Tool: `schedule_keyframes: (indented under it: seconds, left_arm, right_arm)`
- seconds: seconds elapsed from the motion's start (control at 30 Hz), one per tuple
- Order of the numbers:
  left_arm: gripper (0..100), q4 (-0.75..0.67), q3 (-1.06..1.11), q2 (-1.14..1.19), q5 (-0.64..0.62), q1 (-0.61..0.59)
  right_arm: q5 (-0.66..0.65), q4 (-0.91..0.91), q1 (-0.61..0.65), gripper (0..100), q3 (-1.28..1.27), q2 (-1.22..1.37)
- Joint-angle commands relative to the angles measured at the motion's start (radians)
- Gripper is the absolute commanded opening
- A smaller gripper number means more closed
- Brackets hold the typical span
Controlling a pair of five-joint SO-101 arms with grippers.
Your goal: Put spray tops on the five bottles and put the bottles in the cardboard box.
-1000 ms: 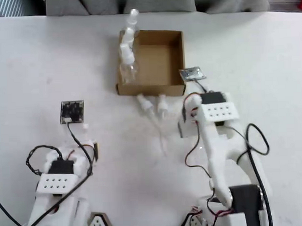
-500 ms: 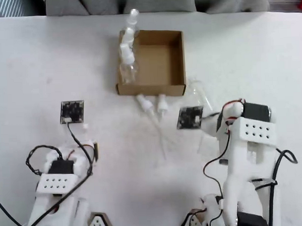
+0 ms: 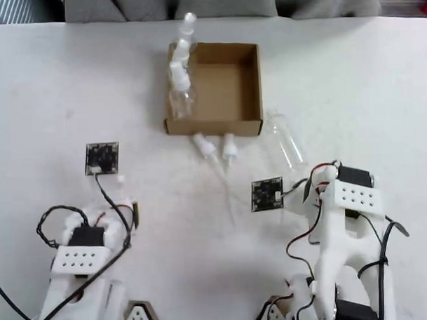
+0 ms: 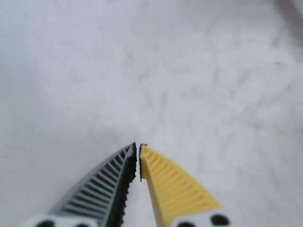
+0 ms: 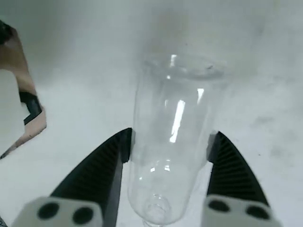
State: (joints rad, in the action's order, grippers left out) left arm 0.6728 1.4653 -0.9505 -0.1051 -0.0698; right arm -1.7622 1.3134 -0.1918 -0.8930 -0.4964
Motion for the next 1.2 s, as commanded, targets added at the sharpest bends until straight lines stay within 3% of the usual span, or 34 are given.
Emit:
schedule_keyframes:
  seconds: [0.0, 0.1, 0.23, 0.47, 0.67, 0.83, 1.07, 1.17]
  left_arm:
    - [2, -0.023, -0.003, -0.036, 0.006, -0.007]
    - [2, -0.021, -0.003, -0.036, 0.006, -0.007]
    - [2, -0.021, -0.003, -0.036, 0.006, -0.007]
    - [2, -0.021, -0.002, -0.036, 0.006, -0.007]
    - [2, -0.021, -0.002, -0.036, 0.006, -0.007]
    - [2, -0.021, -0.002, -0.036, 0.006, -0.007]
    - [2, -0.021, -0.002, -0.036, 0.006, -0.007]
    - [2, -0.021, -0.002, -0.036, 0.006, -0.007]
  right_arm:
    - [0.052, -0.018, -0.013, 18.7, 0.012, -0.031]
    - [0.06, -0.012, -0.016, 19.4, 0.038, -0.033]
    - [0.061, 0.01, -0.042, 28.6, 0.057, -0.03]
    - [0.069, 0.005, -0.061, 29.1, 0.064, -0.035]
    - [0.27, 0.01, -0.085, 25.2, 0.199, -0.035]
    - [0.493, 0.01, -0.15, 1.7, 0.288, -0.035]
    - [0.809, 0.012, -0.326, 1.9, 0.282, -0.035]
    - [0.884, 0.008, -0.403, 1.6, 0.239, -0.035]
